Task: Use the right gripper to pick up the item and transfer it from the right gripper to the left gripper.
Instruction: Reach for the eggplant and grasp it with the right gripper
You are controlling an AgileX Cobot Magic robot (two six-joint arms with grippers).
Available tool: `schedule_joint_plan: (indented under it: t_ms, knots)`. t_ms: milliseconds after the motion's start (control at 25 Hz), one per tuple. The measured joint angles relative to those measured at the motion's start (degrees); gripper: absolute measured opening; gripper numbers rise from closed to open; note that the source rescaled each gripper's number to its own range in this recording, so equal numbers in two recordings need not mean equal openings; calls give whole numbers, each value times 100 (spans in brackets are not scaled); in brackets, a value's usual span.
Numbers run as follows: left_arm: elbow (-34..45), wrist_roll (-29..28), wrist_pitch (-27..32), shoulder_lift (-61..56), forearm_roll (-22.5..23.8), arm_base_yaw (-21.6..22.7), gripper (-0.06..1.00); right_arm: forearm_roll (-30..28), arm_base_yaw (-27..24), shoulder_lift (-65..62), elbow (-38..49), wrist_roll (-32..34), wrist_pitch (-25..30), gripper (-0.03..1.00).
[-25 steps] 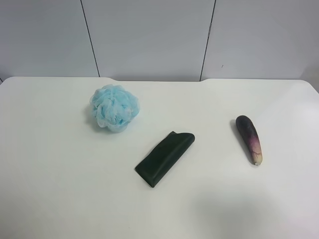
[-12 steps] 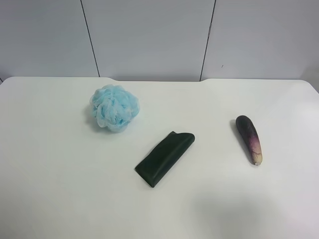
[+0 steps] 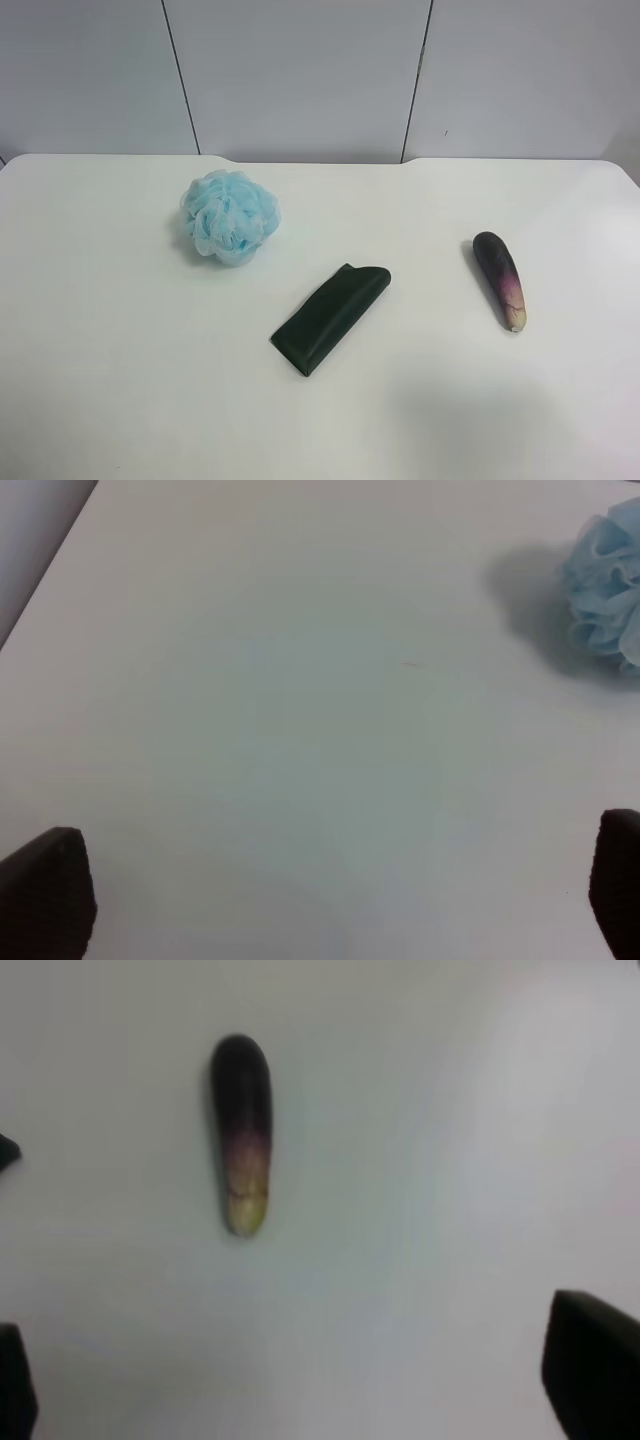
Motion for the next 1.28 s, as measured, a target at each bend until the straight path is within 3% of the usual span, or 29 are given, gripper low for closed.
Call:
schedule_joint_plan:
  t_ms: [200, 640, 960, 1280]
  knots:
    - [0, 0, 0, 0, 0, 0, 100, -423, 151, 1848, -457, 358, -262, 100]
    - [0, 0, 0, 0, 0, 0, 100, -407, 217, 5611, -569, 632, -1933, 100]
    - [0, 0, 0, 0, 0, 0, 100, -374, 217, 7102, -569, 570, -3093, 100]
    - [0, 0, 0, 0, 0, 0, 100, 139, 217, 7965, -569, 105, -3840, 100]
